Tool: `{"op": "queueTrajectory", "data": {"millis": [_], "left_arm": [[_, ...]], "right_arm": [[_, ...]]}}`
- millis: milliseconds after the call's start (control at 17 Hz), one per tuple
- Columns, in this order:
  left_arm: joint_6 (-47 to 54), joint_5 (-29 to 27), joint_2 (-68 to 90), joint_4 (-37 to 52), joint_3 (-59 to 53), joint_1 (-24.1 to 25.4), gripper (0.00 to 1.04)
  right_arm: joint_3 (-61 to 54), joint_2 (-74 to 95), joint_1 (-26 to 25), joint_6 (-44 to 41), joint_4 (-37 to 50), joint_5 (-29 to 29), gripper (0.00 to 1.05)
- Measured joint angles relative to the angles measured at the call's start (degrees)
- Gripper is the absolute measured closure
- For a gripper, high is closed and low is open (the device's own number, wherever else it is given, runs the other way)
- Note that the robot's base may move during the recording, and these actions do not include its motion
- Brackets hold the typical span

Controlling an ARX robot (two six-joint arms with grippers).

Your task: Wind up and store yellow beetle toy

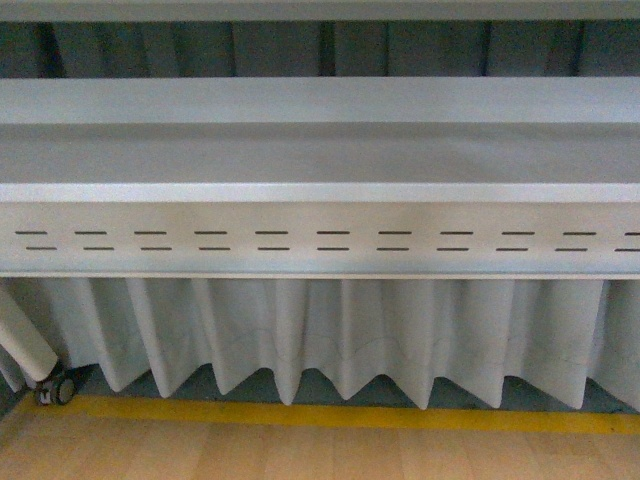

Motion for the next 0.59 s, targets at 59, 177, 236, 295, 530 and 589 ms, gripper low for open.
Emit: {"op": "queueTrajectory", "data": {"millis": [59, 177, 236, 295, 530, 589], "left_arm": [[0.0, 0.0, 0.0, 0.0, 0.0, 0.0, 0.07], [0.0, 0.0, 0.0, 0.0, 0.0, 0.0, 0.07], [0.0, 0.0, 0.0, 0.0, 0.0, 0.0, 0.07], [0.0, 0.0, 0.0, 0.0, 0.0, 0.0, 0.07], [0.0, 0.2, 0.0, 0.0, 0.0, 0.0, 0.07], [0.0, 0.0, 0.0, 0.0, 0.0, 0.0, 0.07]], "right_arm": [[0.0, 0.0, 0.0, 0.0, 0.0, 0.0, 0.07], [0.0, 0.0, 0.0, 0.0, 0.0, 0.0, 0.07], [0.0, 0.0, 0.0, 0.0, -0.1, 0.0, 0.07], [0.0, 0.0, 0.0, 0.0, 0.0, 0.0, 0.07], [0.0, 0.0, 0.0, 0.0, 0.0, 0.1, 0.07], [0.0, 0.0, 0.0, 0.0, 0.0, -0.1, 0.07]]}}
